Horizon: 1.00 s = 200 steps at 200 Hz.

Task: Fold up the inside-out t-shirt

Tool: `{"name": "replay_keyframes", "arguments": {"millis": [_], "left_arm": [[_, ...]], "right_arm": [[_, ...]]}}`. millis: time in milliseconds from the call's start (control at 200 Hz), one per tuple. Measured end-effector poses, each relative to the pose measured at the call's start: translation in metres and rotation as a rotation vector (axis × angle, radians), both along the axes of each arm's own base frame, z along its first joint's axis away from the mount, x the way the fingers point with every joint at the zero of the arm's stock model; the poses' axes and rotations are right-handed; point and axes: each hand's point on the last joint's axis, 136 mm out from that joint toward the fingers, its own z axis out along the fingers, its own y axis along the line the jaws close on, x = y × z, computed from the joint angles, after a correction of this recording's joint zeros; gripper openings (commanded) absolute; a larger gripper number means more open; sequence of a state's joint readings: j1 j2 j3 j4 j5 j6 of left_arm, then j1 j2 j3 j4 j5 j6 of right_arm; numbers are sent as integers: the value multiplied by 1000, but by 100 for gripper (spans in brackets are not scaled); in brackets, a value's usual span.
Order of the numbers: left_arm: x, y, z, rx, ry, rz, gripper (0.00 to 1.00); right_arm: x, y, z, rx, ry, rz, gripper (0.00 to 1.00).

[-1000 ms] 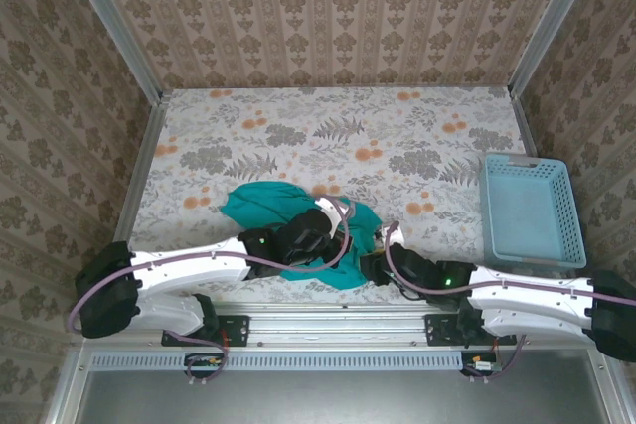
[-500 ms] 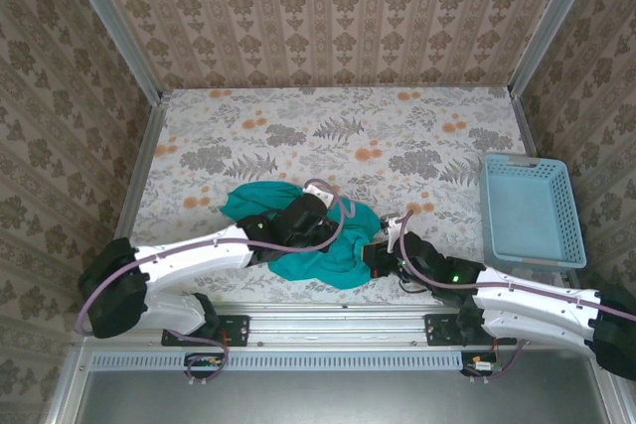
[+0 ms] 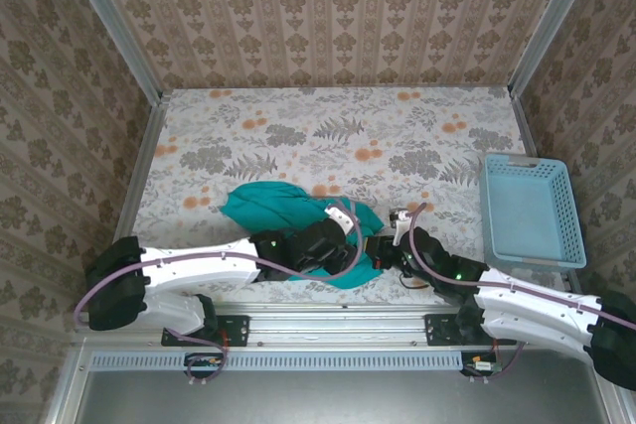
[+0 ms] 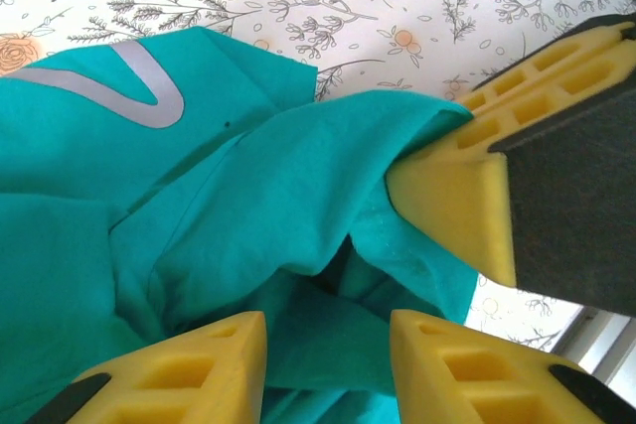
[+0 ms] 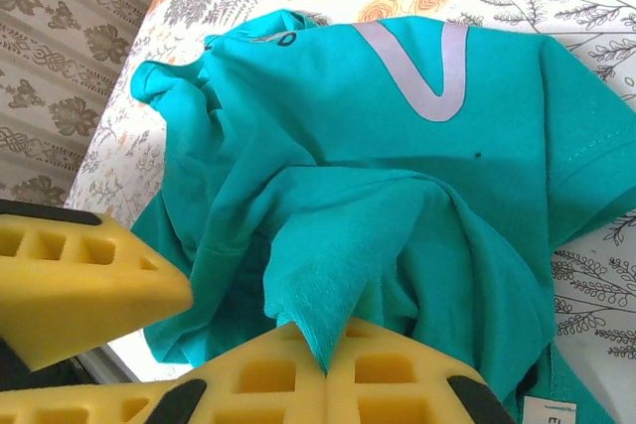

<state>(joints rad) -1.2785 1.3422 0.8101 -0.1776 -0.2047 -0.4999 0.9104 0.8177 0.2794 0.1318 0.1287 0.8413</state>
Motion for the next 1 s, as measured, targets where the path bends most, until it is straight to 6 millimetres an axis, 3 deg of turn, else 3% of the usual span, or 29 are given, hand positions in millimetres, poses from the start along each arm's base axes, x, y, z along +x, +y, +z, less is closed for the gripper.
{"name": "replay_keyframes", "arguments": {"millis": [155, 285, 400, 545, 670, 790, 1000], "left_arm": [[1, -6, -23, 21, 41, -11, 29], [14, 4, -52, 43, 104, 30, 27], [25, 9, -65, 60, 135, 64, 26], [31, 5, -74, 70, 159, 81, 29], [45, 5, -75, 53, 182, 137, 43], [55, 6, -74, 41, 192, 172, 48], [61, -6, -79, 47, 205, 170, 54]], "right_arm": [[0, 0, 4, 12, -6, 3, 0], [0, 0, 7, 21, -13, 2, 0], [-2, -3, 3, 18, -11, 1, 1], [-7, -10, -16, -16, 14, -1, 1], [-11, -15, -29, -40, 37, -4, 2], [-15, -20, -43, -63, 59, -6, 3], [-16, -23, -48, -70, 74, -15, 4]]}}
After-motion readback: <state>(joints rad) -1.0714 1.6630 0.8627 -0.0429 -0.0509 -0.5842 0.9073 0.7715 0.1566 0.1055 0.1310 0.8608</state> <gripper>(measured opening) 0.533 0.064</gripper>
